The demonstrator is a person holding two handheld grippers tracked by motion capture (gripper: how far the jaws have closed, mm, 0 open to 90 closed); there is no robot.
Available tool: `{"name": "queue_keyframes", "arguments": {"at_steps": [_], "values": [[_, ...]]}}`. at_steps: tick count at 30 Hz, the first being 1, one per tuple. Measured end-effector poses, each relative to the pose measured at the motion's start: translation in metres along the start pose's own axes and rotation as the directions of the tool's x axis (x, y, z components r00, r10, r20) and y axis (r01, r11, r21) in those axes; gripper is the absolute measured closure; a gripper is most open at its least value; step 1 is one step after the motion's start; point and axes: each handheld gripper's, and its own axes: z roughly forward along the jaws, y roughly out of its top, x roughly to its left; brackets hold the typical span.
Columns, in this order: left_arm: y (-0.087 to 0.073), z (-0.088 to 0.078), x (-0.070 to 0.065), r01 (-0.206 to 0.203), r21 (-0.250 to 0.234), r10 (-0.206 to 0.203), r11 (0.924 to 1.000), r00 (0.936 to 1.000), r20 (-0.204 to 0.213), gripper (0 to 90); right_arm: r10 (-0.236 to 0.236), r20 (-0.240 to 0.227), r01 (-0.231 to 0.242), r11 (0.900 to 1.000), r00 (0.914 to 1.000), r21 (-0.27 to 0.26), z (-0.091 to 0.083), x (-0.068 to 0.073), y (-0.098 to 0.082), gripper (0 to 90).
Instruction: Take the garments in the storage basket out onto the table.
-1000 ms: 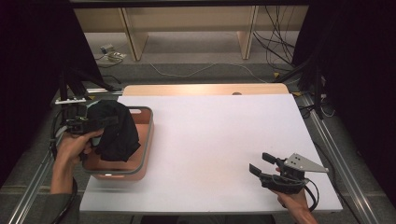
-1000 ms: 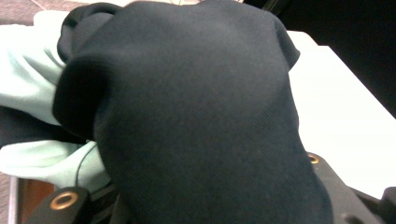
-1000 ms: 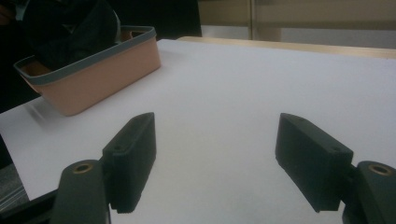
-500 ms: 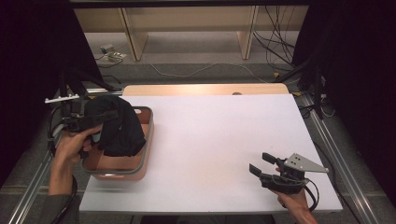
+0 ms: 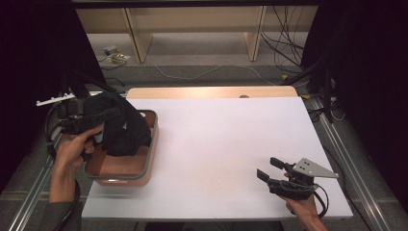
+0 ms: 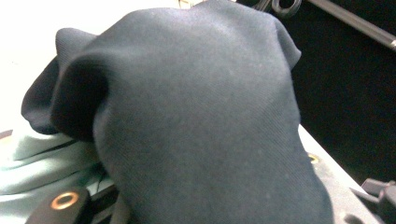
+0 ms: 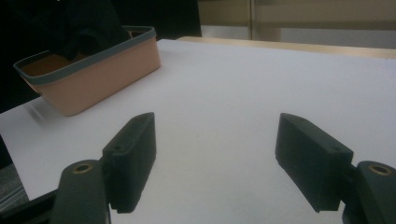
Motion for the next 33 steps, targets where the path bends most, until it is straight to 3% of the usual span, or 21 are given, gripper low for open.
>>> {"name": "queue_keyframes", "arguments": {"at_steps": [12, 22, 33], "values": [[0.009, -0.015, -0.014, -0.008, -0.111, 0.010, 0.9938, 0.9998, 0.019, 61.5, -0.001, 0.000, 0.001, 1.000, 1.0000, -0.001, 0.000, 0.000, 0.000, 29.7], [0.014, -0.017, -0.028, -0.036, -0.152, 0.041, 0.9877, 0.9987, 0.030, 61.5, 0.001, 0.001, -0.001, 1.000, 1.0000, 0.005, 0.001, 0.000, 0.000, 29.7], [0.023, -0.009, -0.051, -0.068, -0.182, 0.085, 0.9809, 0.9924, 0.089, 61.4, 0.005, 0.003, -0.005, 1.000, 1.0000, 0.008, 0.002, -0.001, -0.001, 29.7]]}}
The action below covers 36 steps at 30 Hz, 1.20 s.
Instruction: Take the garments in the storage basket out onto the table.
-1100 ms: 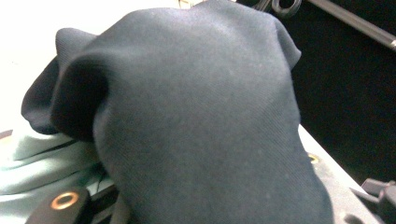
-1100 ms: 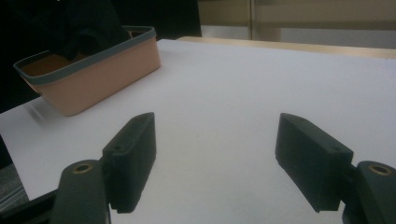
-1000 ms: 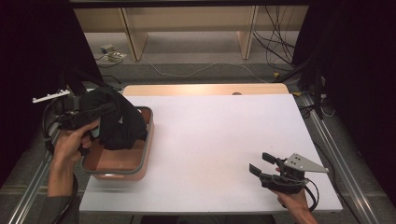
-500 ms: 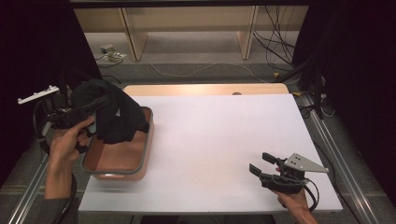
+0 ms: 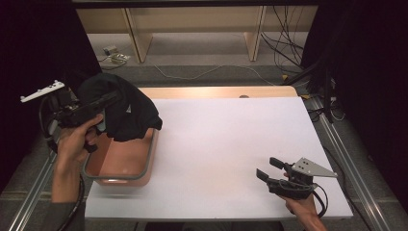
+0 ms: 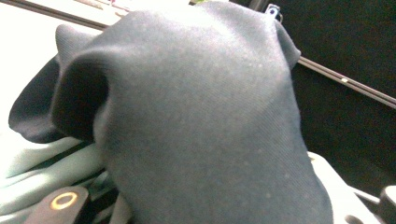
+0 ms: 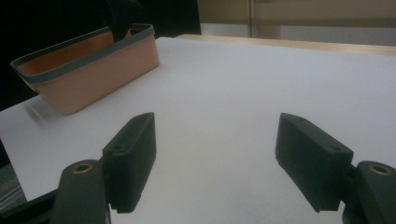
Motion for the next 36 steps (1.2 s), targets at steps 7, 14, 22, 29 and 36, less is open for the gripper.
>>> {"name": "queue_keyframes", "arguments": {"at_steps": [7, 14, 22, 29, 36], "values": [[0.000, 0.012, -0.012, -0.017, 0.005, 0.017, 0.9998, 0.9994, 0.030, 61.4, -0.001, -0.001, 0.001, 1.000, 1.0000, 0.002, 0.001, 0.000, 0.000, 29.7], [0.000, 0.026, -0.022, -0.038, 0.018, 0.037, 0.9991, 0.9981, 0.048, 61.5, -0.001, -0.002, 0.001, 1.000, 1.0000, 0.001, 0.001, -0.001, 0.000, 29.7], [-0.001, 0.035, -0.037, -0.065, 0.016, 0.064, 0.9977, 0.9956, 0.069, 61.4, -0.006, -0.006, 0.006, 1.000, 1.0000, 0.004, 0.002, 0.000, -0.001, 29.7], [-0.003, 0.045, -0.050, -0.077, 0.025, 0.074, 0.9967, 0.9904, 0.117, 61.4, -0.006, -0.006, 0.006, 1.000, 1.0000, 0.004, 0.002, 0.000, -0.001, 29.7], [-0.008, 0.058, -0.062, -0.077, 0.050, 0.067, 0.9958, 0.9831, 0.170, 61.2, -0.006, -0.004, 0.006, 1.000, 1.0000, 0.003, 0.001, 0.000, -0.001, 29.7]]}}
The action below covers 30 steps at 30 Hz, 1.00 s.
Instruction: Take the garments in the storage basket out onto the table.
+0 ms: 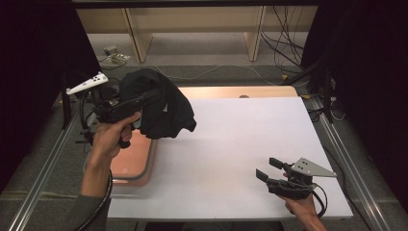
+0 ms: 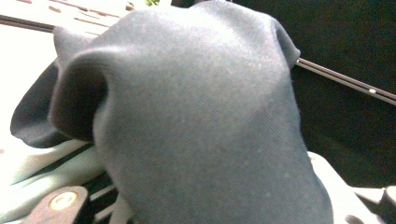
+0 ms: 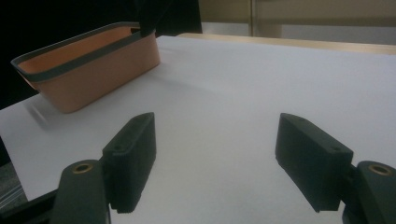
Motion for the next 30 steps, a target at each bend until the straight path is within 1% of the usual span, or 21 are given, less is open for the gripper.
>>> {"name": "queue_keyframes", "arguments": {"at_steps": [7, 8, 9, 13, 16, 22, 25, 27, 30], "values": [[-0.006, 0.015, -0.011, -0.024, 0.041, 0.023, 0.9989, 0.9996, 0.019, 61.1, -0.002, 0.000, 0.002, 1.000, 1.0000, 0.001, 0.000, 0.000, 0.000, 29.7], [-0.006, 0.017, -0.012, -0.024, 0.046, 0.023, 0.9987, 0.9994, 0.025, 61.1, 0.002, 0.000, -0.002, 1.000, 1.0000, 0.002, 0.000, 0.000, 0.000, 29.6], [-0.007, 0.019, -0.012, -0.023, 0.051, 0.022, 0.9984, 0.9992, 0.033, 61.0, -0.004, 0.001, 0.004, 1.000, 1.0000, -0.001, 0.000, 0.000, 0.000, 29.7], [-0.012, 0.029, -0.016, -0.018, 0.078, 0.015, 0.9968, 0.9987, 0.050, 60.9, -0.006, 0.001, 0.006, 1.000, 1.0000, -0.001, 0.000, 0.000, 0.000, 29.7], [-0.016, 0.036, -0.018, -0.026, 0.102, 0.020, 0.9945, 0.9981, 0.057, 60.8, -0.005, 0.002, 0.005, 1.000, 1.0000, -0.001, 0.000, -0.001, 0.000, 29.7], [-0.025, 0.050, -0.022, -0.015, 0.143, 0.003, 0.9896, 0.9967, 0.081, 60.6, -0.005, 0.002, 0.005, 1.000, 1.0000, -0.003, -0.001, -0.001, 0.000, 29.7], [-0.030, 0.057, -0.025, -0.019, 0.167, 0.003, 0.9858, 0.9955, 0.094, 60.5, -0.008, 0.002, 0.008, 1.000, 1.0000, -0.005, -0.001, -0.001, 0.000, 29.7], [-0.033, 0.061, -0.026, -0.023, 0.180, 0.003, 0.9835, 0.9942, 0.108, 60.4, -0.006, 0.002, 0.006, 1.000, 1.0000, -0.004, -0.001, -0.001, 0.000, 29.7], [-0.037, 0.067, -0.027, -0.014, 0.195, -0.011, 0.9808, 0.9921, 0.125, 60.2, -0.008, 0.001, 0.008, 1.000, 1.0000, -0.004, -0.001, -0.001, 0.000, 29.7]]}}
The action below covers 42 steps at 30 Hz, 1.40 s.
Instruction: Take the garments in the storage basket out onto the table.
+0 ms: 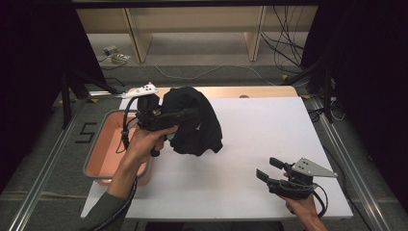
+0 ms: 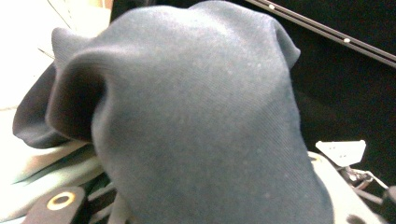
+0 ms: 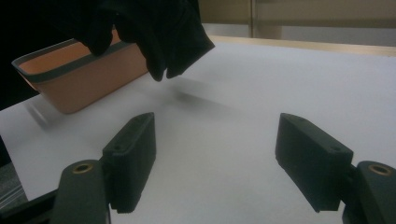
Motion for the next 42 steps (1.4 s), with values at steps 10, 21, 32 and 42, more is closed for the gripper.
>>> {"name": "queue_keyframes", "arguments": {"at_steps": [10, 21, 32, 42], "values": [[-0.014, 0.024, 0.000, 0.023, 0.070, -0.024, 0.9973, 0.9993, 0.027, 59.7, 0.007, -0.004, -0.007, 1.000, 1.0000, 0.002, -0.001, 0.001, 0.000, 29.7], [-0.033, 0.051, 0.002, 0.030, 0.157, -0.035, 0.9871, 0.9990, 0.028, 59.1, 0.002, -0.006, -0.002, 1.000, 1.0000, 0.001, -0.001, 0.001, 0.000, 29.7], [-0.054, 0.074, 0.014, 0.051, 0.216, -0.053, 0.9751, 0.9986, 0.004, 57.8, 0.002, -0.008, -0.002, 1.000, 1.0000, 0.002, 0.000, 0.001, 0.000, 29.7], [-0.074, 0.092, 0.022, 0.067, 0.258, -0.066, 0.9637, 0.9977, -0.015, 55.2, -0.001, -0.010, 0.001, 1.000, 0.9999, 0.005, 0.000, 0.002, 0.000, 29.7]]}}
